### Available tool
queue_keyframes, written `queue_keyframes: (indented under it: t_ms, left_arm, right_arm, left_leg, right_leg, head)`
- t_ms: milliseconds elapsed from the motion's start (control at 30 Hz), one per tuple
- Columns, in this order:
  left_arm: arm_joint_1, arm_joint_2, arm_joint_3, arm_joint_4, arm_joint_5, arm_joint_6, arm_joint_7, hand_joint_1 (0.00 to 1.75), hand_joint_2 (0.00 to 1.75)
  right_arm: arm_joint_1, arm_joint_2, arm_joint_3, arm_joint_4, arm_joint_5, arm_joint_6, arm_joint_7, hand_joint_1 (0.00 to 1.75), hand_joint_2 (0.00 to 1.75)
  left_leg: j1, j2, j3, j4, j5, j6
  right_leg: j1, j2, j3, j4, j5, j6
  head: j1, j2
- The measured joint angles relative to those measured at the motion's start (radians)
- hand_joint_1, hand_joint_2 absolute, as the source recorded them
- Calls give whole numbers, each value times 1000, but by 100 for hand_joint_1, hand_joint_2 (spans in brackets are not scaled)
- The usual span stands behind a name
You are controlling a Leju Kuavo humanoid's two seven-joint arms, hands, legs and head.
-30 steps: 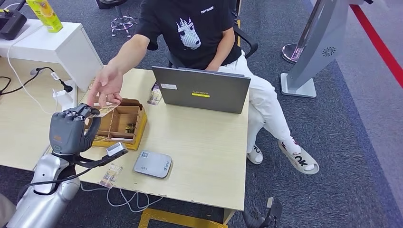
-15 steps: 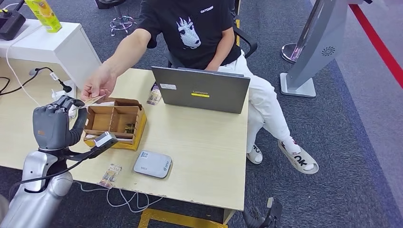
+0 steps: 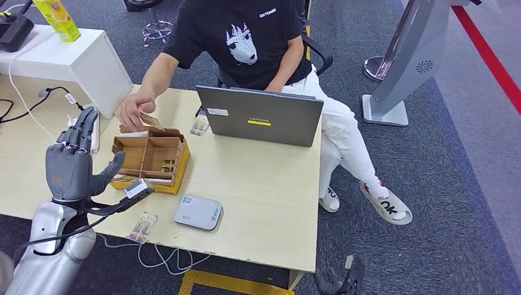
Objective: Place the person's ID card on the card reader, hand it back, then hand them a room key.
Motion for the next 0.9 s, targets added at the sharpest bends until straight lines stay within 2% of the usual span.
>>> queue_keyframes:
  t_ms: [67,167,267,333,400,467,533,600,667,733,867,900]
  left_arm:
    - [36,-42,44,-40,27,2,-103,0,175]
    - [107,-138,141,-132,140,5,-282,0,175]
    - [212,-231,228,-241,409,4,-372,0,175]
    - [303,-283,291,-304,672,-34,-385,0,175]
    - [384,-333,387,-345,908,-130,-388,0,175]
    - [428,-382,502,-361,1036,-251,-387,0,175]
    - [420,-434,645,-334,1087,-360,-369,0,175]
    - [384,-481,825,-251,1119,-425,-352,0,175]
    - [351,-511,990,-146,1133,-423,-335,0,175]
    - [316,-540,1124,-29,1141,-359,-268,0,175]
    - [256,-581,1321,285,1166,-215,-83,168,175]
    - [250,-583,1339,332,1168,-204,-67,168,175]
  right_arm:
    - [1,0,-4,0,-30,0,19,0,175]
    - [10,-3,-22,0,-91,0,54,0,175]
    - [31,-19,-51,2,-143,0,71,0,175]
    - [58,-42,-75,8,-158,0,64,0,175]
    - [90,-69,-98,18,-154,-1,48,0,175]
    - [119,-93,-118,29,-151,-8,48,0,175]
    - [142,-110,-143,42,-153,-12,76,0,175]
    - [162,-119,-170,55,-153,-12,120,0,175]
    - [180,-125,-191,66,-135,-12,169,0,175]
    - [192,-132,-196,80,-79,-12,255,0,175]
    - [204,-142,-148,104,90,-10,473,9,175]
    - [206,-142,-139,106,108,-9,493,9,175]
  left_leg:
    - [0,0,0,0,0,0]
    - [-1,0,0,0,-1,1]
    - [-2,1,0,0,-3,1]
    - [-2,0,0,0,-4,2]
    - [-2,-1,0,0,-5,2]
    - [-2,-2,-1,0,-6,2]
    - [-2,-3,0,0,-6,2]
    - [-1,0,1,-1,-6,1]
    - [-1,4,3,-1,-7,-1]
    - [-1,4,3,-1,-8,-1]
    - [-2,4,3,-1,-8,0]
    - [-2,3,3,0,-8,0]
  right_leg:
    - [0,0,0,0,0,0]
    - [-1,0,0,-1,0,0]
    - [-1,1,1,-1,-1,1]
    - [-1,1,0,-2,-2,2]
    - [-1,-1,0,-2,-4,3]
    - [-1,-3,0,-3,-5,3]
    - [-1,-4,1,-3,-6,3]
    - [0,-1,1,-2,-5,2]
    - [0,3,0,-2,-5,1]
    - [0,4,1,-2,-5,2]
    - [-2,3,1,-3,-5,2]
    - [-2,3,1,-3,-6,2]
  head:
    - [0,0]
    - [0,0]
    - [1,0]
    - [1,0]
    - [1,0]
    - [0,0]
    - [1,0]
    - [2,0]
    - [-1,0]
    - [-2,0]
    - [-2,0]
    - [-2,0]
